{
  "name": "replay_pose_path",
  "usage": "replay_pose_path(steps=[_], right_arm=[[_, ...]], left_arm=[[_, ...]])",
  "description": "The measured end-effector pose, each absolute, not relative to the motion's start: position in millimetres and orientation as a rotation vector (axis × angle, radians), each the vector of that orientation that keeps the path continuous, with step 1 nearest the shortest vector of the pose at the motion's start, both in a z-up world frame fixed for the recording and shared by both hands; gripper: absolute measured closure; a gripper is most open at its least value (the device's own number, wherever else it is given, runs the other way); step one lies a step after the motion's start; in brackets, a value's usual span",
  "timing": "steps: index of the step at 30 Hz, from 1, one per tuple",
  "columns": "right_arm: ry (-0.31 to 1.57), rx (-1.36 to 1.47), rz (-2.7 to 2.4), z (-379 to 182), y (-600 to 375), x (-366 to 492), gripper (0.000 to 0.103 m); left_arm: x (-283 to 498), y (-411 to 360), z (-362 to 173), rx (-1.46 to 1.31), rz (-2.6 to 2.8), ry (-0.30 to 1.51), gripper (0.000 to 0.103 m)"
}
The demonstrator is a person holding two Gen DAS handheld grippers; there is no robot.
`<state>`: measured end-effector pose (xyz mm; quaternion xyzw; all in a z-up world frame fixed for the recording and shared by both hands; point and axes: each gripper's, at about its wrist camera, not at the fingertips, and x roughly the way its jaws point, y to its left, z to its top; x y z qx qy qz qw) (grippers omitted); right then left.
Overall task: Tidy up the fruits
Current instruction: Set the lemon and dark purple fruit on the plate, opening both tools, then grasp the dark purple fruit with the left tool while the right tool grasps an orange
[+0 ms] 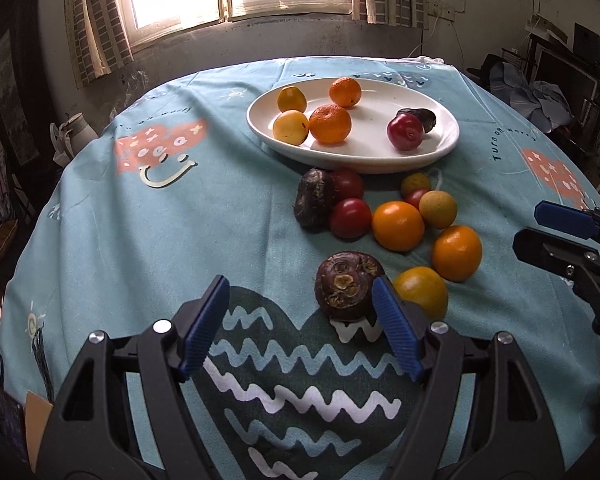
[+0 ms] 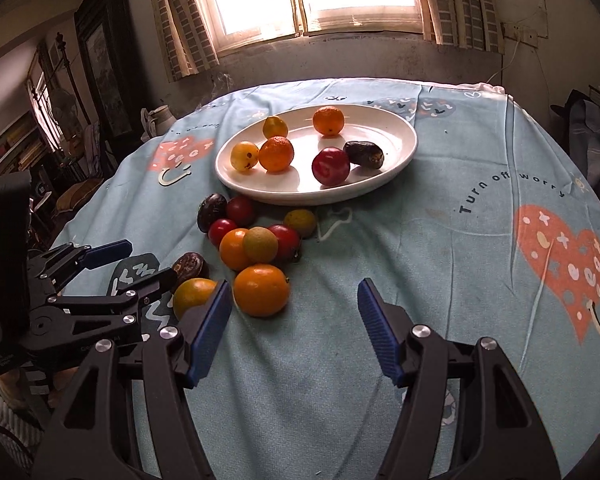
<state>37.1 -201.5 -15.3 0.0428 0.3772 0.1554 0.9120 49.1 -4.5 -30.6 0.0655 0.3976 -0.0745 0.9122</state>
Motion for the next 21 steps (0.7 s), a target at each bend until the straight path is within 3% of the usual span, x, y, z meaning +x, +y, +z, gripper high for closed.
replay_pose_path(steps=[5, 12, 21], right_arm=[[0.783, 0.087, 0.319, -15.3, -201.9, 37.0, 0.037], [0.793, 0.091, 0.303, -17.0, -204.9, 39.2, 0.037], [0.796, 0.104, 0.303, -16.5, -207.9, 39.9, 0.038]], left_arm=[[62.1, -9.5, -33.2, 0.126, -0.183, 0.836, 0.027], [67.8, -3.8, -37.1, 0.122, -0.171, 0.847, 0.016], [61.9, 5.4, -43.9, 0.190, -0.095, 0.858, 0.016]])
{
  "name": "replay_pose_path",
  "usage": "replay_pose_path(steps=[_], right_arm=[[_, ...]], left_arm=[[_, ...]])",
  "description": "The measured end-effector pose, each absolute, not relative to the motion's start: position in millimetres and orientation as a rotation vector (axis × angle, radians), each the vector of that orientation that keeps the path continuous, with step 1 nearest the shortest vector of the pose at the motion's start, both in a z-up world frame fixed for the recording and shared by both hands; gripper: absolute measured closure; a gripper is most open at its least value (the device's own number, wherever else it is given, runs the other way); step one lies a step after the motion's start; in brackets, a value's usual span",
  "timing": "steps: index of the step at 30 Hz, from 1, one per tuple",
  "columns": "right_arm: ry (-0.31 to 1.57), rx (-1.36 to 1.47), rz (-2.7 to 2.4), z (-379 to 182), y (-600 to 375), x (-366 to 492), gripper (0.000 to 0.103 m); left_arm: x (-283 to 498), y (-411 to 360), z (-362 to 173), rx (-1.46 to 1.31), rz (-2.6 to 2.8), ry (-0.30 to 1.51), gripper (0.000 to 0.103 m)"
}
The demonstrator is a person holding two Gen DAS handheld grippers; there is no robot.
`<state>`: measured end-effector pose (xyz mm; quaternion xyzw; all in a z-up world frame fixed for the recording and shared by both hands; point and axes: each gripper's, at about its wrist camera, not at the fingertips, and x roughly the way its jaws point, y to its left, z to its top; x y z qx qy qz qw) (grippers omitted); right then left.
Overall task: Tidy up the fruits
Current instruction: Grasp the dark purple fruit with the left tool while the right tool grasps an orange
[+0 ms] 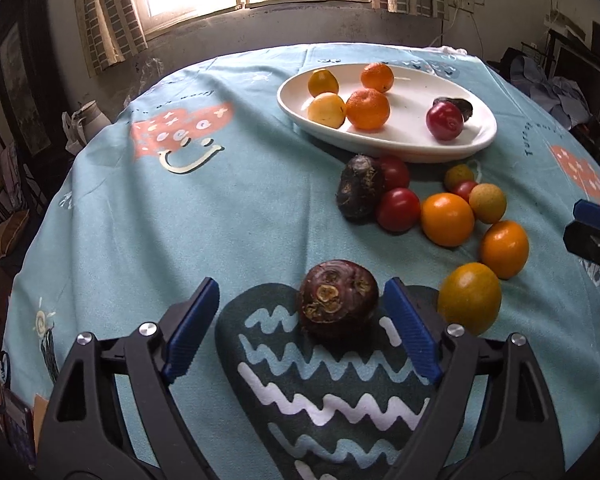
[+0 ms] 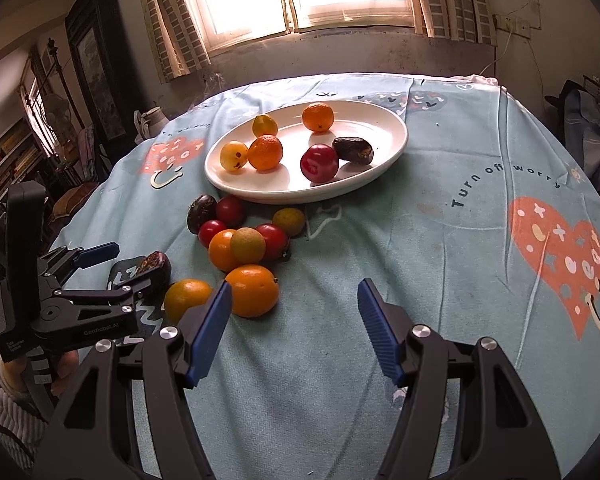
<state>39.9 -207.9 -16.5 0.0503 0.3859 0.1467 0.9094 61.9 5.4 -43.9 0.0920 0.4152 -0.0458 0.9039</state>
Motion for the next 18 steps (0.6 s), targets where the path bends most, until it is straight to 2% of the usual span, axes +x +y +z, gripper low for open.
replay_pose_path(steps=[3, 7, 11, 16, 18], right_arm=[[0.800, 0.095, 0.304, -17.8, -205.9, 40.3, 0.038], [0.812, 0.092, 0.301, -21.7, -204.6, 42.3, 0.038], [0.834, 0.061, 0.304, -29.2, -196.8, 44.9, 0.038], [0.855, 0.037, 0.310, -34.7, -187.3, 52.7, 0.038], [0.869, 0.034, 0.314, -36.9, -182.6, 58.0, 0.038]], left_arm=[[62.7, -7.4, -50.5, 0.271, -0.085, 0.858, 0.018], [67.4, 1.2, -48.6, 0.231, -0.068, 0.860, 0.020], [69.8, 9.0, -46.8, 0.171, -0.099, 0.879, 0.034], [66.7, 2.6, -49.0, 0.172, -0.149, 0.891, 0.060], [65.3, 1.2, -49.1, 0.177, -0.146, 0.889, 0.060]])
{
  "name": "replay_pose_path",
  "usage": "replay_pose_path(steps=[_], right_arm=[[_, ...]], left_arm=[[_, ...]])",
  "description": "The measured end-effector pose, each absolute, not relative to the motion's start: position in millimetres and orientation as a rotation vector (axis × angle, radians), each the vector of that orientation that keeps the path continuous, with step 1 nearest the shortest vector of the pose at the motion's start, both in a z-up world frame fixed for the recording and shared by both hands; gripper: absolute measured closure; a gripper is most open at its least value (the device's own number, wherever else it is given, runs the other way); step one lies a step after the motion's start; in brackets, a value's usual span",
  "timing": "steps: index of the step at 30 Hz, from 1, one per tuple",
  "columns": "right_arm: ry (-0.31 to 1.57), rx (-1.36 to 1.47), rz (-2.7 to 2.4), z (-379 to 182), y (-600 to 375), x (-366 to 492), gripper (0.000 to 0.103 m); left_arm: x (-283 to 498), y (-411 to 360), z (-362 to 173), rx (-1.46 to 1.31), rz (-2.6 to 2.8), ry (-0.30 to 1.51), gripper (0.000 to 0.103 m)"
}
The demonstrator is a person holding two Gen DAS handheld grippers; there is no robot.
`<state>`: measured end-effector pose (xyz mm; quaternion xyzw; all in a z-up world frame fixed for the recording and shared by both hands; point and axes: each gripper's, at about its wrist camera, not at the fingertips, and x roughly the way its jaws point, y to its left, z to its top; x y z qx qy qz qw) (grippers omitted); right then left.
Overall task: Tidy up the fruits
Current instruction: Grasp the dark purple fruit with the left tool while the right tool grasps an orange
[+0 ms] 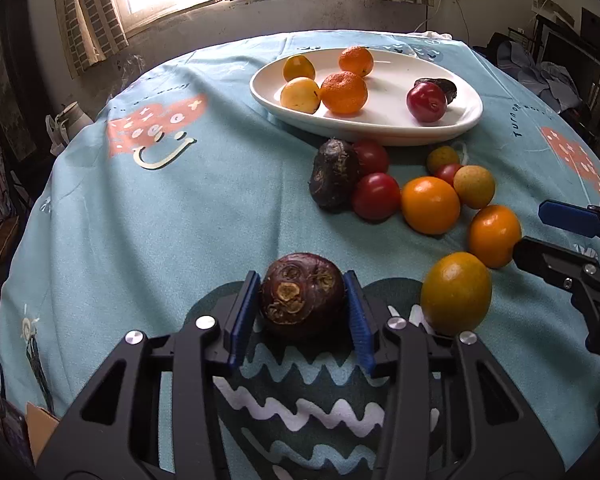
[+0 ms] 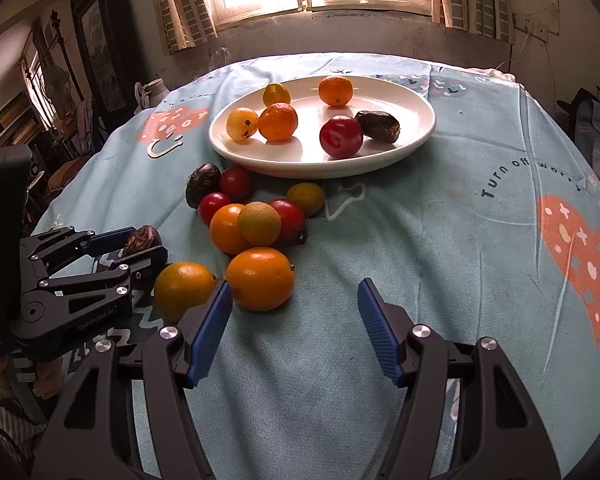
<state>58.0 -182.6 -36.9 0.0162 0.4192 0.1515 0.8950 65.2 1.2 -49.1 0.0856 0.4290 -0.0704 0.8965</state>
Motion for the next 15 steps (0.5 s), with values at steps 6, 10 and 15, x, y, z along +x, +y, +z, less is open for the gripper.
replay_pose_path(steps=[6, 10, 15], right_arm=[[0.905, -0.003, 0.319, -44.0, -162.9, 70.7, 0.038], [0.924, -0.024, 0.317, -50.8, -157.6, 74.1, 0.039], [0.912, -0.043, 0.310, -51.9, -155.6, 73.7, 0.051]], left_arm=[[63.2, 2.5, -46.7, 0.166, -0.144, 0.890, 0.060], [63.4, 0.8, -48.4, 0.172, -0.142, 0.901, 0.060], [63.5, 0.7, -48.7, 0.173, -0.142, 0.903, 0.060]])
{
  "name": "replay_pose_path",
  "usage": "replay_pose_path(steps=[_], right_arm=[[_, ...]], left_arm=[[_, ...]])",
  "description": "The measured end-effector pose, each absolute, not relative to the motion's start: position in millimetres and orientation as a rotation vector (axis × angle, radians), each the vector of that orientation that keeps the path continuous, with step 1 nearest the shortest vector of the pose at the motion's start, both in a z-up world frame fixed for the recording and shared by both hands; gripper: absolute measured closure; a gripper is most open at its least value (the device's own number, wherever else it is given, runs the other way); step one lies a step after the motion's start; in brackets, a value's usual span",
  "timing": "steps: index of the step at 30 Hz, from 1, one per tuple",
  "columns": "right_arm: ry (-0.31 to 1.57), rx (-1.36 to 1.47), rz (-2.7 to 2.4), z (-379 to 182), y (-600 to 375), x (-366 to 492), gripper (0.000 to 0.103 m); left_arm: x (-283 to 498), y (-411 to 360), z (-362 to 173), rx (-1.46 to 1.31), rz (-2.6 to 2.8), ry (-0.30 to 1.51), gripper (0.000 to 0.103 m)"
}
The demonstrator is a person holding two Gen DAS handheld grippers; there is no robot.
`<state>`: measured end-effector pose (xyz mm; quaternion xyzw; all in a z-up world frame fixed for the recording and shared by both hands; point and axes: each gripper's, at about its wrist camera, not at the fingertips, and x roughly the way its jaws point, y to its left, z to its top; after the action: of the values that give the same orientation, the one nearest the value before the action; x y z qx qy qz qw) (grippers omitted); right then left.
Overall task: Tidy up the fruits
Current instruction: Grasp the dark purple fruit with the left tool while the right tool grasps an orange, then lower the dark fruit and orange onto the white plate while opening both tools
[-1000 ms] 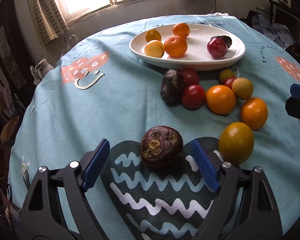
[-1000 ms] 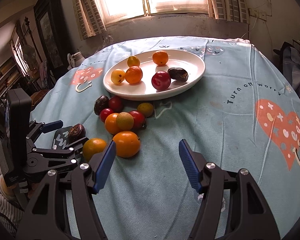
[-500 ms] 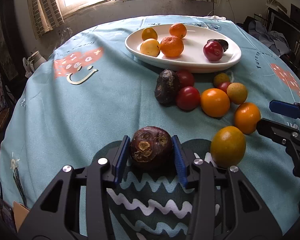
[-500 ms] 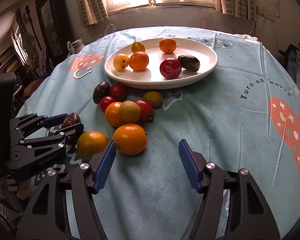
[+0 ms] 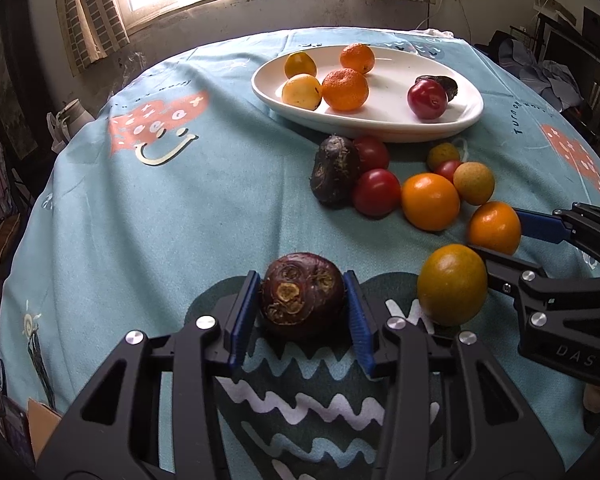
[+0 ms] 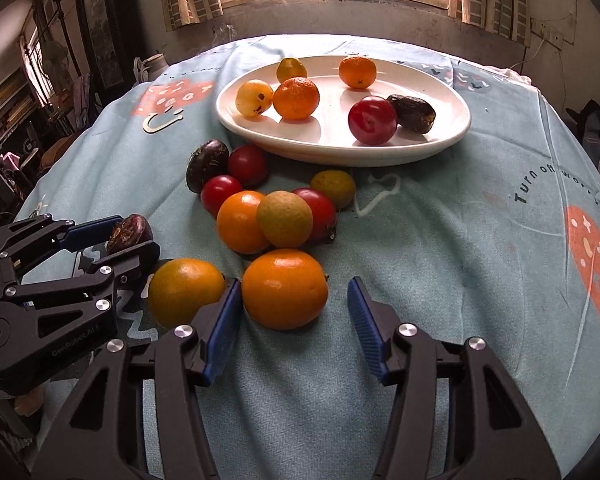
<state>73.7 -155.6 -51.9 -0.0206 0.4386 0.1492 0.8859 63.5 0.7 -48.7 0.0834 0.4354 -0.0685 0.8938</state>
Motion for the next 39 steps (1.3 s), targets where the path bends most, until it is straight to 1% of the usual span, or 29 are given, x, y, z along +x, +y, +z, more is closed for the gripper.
replay_pose_path(steps=[1, 2, 8, 16, 21, 25, 28, 32, 39], right_arm=[[0.908, -0.052, 0.317, -52.2, -154.2, 72.1, 0.059], [0.905, -0.056, 0.325, -51.8, -153.0, 70.3, 0.063], [0.883, -0.037, 0.327, -46.4, -158.2, 63.1, 0.063], [0.799, 0.004, 0.307, -25.8, -174.3, 51.2, 0.063], [0.742, 0.073, 0.269, 1.2, -197.9, 59.7, 0.063], [0.682, 0.086, 0.241, 39.2, -209.0, 81.6, 0.063], [0.627, 0.109, 0.226, 63.1, -212.8, 104.6, 0.063], [0.612, 0.158, 0.194, 64.6, -217.7, 144.2, 0.063], [0.736, 0.157, 0.192, 17.1, -208.0, 204.9, 0.063]], left_arm=[[63.7, 0.9, -48.6, 0.170, -0.143, 0.904, 0.060], [63.7, 1.1, -48.4, 0.167, -0.144, 0.904, 0.060], [61.6, 2.6, -45.5, 0.162, -0.151, 0.894, 0.060], [57.1, 8.2, -28.3, 0.119, -0.148, 0.815, 0.060], [79.2, 2.2, 0.2, 0.099, -0.130, 0.780, 0.060], [111.2, -9.3, 34.0, 0.068, -0.134, 0.732, 0.060], [135.6, -21.5, 44.9, 0.036, -0.142, 0.724, 0.060], [154.8, -43.0, 29.6, 0.031, -0.175, 0.750, 0.060], [177.7, -61.2, -11.4, 0.088, -0.198, 0.837, 0.060]])
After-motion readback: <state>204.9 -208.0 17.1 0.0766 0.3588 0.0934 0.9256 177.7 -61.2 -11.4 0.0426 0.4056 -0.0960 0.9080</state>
